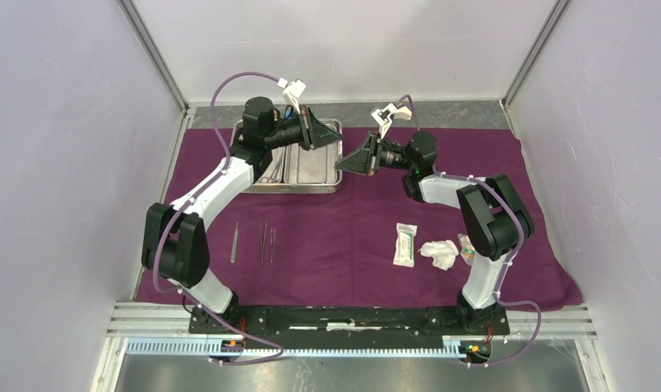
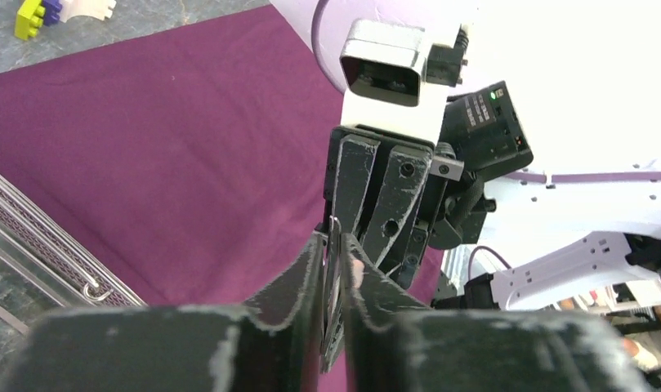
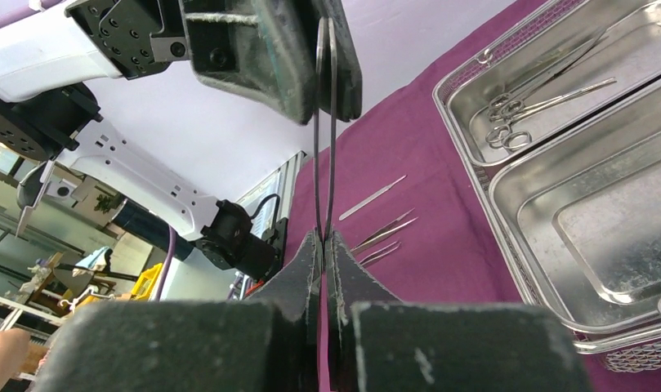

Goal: Open and lay out the surgical kit
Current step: Place the medical item in the surgical kit.

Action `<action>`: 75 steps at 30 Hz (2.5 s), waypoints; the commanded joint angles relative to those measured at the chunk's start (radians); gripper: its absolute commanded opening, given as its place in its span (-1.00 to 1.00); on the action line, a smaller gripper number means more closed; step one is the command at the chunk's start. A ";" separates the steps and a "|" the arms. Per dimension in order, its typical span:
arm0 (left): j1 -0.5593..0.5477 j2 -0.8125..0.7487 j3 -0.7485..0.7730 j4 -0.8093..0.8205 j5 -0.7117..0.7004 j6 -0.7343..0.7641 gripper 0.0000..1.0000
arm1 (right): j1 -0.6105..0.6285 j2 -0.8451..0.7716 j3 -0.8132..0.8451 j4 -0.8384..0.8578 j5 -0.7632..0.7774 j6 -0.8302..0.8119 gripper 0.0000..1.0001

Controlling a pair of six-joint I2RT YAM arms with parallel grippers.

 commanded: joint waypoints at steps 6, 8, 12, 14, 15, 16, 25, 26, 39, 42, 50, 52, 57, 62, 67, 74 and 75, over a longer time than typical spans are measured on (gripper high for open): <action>0.004 -0.069 -0.007 -0.023 0.138 0.183 0.07 | 0.005 -0.045 -0.002 0.113 -0.020 0.001 -0.99; 0.004 -0.074 -0.031 0.007 0.151 0.162 0.11 | 0.005 -0.049 -0.004 0.115 -0.021 0.001 -0.99; 0.003 -0.077 -0.042 0.035 0.168 0.142 0.09 | 0.004 -0.054 -0.010 0.115 -0.021 -0.003 -0.99; 0.003 -0.078 -0.043 0.026 0.170 0.146 0.05 | 0.005 -0.058 -0.012 0.115 -0.019 -0.003 -0.99; 0.003 -0.078 -0.045 0.024 0.173 0.146 0.05 | 0.004 -0.061 -0.014 0.115 -0.020 -0.004 -0.99; 0.003 -0.078 -0.048 0.024 0.173 0.147 0.05 | 0.004 -0.065 -0.013 0.114 -0.019 -0.005 -0.99; 0.003 -0.054 -0.033 0.068 0.197 0.087 -0.19 | 0.005 -0.073 -0.018 0.090 -0.019 -0.018 -0.99; 0.002 -0.052 -0.034 0.078 0.198 0.078 -0.23 | 0.005 -0.072 -0.018 0.089 -0.019 -0.018 -0.99; -0.005 -0.031 -0.034 0.093 0.230 0.042 -0.36 | 0.004 -0.051 -0.011 0.099 -0.022 0.000 -0.99; -0.007 -0.027 -0.032 0.096 0.236 0.044 -0.34 | 0.004 -0.048 -0.009 0.106 -0.023 0.009 -0.99; -0.010 -0.017 -0.031 0.093 0.238 0.052 -0.32 | 0.005 -0.045 -0.007 0.112 -0.025 0.016 -0.99; -0.011 -0.016 -0.027 0.082 0.237 0.064 -0.32 | 0.005 -0.045 -0.007 0.114 -0.026 0.020 -0.99; -0.014 -0.013 -0.023 0.077 0.237 0.070 -0.41 | 0.004 -0.042 -0.008 0.114 -0.028 0.022 -0.99; -0.014 -0.022 -0.022 0.069 0.228 0.080 -0.43 | 0.005 -0.042 -0.011 0.114 -0.029 0.022 -0.99; -0.015 -0.037 -0.029 0.060 0.213 0.104 -0.41 | 0.004 -0.042 -0.014 0.114 -0.029 0.019 -0.99; -0.012 -0.052 -0.032 0.050 0.193 0.122 -0.27 | 0.005 -0.049 -0.018 0.111 -0.031 0.016 -0.99; -0.011 -0.051 -0.032 0.049 0.192 0.122 -0.28 | 0.004 -0.050 -0.018 0.111 -0.031 0.016 -0.99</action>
